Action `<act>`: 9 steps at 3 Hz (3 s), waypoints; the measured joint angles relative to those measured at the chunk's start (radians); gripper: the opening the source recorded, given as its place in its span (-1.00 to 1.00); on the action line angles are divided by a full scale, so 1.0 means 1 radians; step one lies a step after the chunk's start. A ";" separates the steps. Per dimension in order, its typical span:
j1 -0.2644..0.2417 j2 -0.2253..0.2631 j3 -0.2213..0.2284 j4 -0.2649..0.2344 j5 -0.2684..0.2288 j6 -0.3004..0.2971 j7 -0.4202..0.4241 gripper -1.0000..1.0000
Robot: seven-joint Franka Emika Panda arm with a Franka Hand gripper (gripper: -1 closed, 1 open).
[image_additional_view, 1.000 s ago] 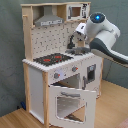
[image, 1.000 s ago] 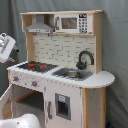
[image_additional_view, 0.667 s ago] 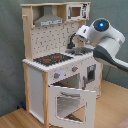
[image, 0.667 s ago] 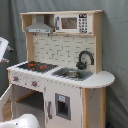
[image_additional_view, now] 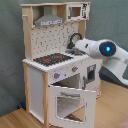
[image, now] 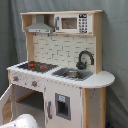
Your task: Play with the kitchen
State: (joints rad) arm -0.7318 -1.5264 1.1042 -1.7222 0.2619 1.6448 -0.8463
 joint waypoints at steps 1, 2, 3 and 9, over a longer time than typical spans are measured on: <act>0.037 0.004 0.062 0.000 -0.068 0.054 0.011 1.00; 0.067 0.004 0.122 0.000 -0.119 0.116 0.015 1.00; 0.088 0.005 0.174 0.000 -0.150 0.195 0.030 1.00; 0.213 0.009 0.411 -0.187 -0.188 0.775 0.110 1.00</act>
State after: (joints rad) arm -0.5191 -1.5178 1.5153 -1.9093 0.0738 2.4201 -0.7358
